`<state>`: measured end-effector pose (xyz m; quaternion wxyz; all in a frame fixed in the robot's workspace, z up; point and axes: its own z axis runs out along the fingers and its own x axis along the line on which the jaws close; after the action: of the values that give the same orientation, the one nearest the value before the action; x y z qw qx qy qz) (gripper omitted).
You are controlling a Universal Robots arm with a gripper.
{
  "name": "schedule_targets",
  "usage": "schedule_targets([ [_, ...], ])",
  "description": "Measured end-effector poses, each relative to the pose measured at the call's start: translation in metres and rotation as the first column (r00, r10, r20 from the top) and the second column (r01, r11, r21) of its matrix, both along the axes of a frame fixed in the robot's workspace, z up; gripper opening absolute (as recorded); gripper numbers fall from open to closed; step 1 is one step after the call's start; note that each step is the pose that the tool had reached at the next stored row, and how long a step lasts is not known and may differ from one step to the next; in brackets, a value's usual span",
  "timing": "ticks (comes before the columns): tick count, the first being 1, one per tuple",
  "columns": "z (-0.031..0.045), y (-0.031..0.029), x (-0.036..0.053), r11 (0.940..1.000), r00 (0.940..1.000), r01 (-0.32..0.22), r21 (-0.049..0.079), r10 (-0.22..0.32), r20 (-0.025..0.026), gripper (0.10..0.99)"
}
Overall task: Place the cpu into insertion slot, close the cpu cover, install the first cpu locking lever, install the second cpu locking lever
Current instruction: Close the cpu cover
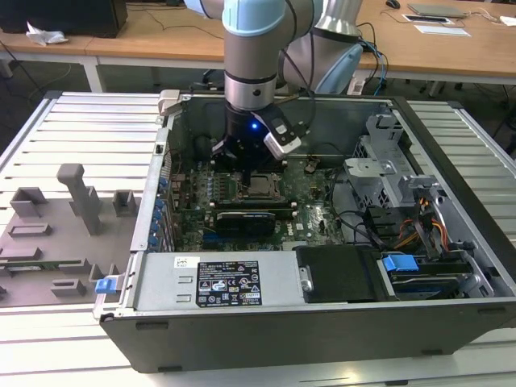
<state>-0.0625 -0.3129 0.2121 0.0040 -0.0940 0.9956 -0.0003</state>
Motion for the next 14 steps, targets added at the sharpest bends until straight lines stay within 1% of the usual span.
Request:
schedule_targets([
  [3,0.0067,0.0000,-0.0001,1.0000,1.0000,0.000,0.000,0.000,-0.0002,0.106],
  [4,0.0100,0.0000,-0.0001,1.0000,1.0000,0.000,-0.001,0.000,-0.0002,0.106],
  [5,0.0119,0.0000,-0.0001,1.0000,1.0000,0.000,-0.002,0.000,-0.0002,0.106],
  [7,0.0125,0.0000,-0.0001,0.9999,1.0000,0.000,-0.012,0.000,-0.0001,0.106],
  [10,0.0125,-0.0004,0.0016,0.9999,1.0000,0.000,-0.013,0.000,-0.0002,0.106],
  [11,0.0125,-0.0012,0.0061,0.9999,1.0000,0.000,-0.013,0.000,-0.0008,0.106],
  [13,0.0124,-0.0030,0.0187,0.9999,1.0000,0.000,-0.013,0.000,-0.0038,0.106],
  [14,0.0124,-0.0033,0.0222,0.9999,1.0000,0.000,-0.013,0.000,-0.0047,0.106],
])
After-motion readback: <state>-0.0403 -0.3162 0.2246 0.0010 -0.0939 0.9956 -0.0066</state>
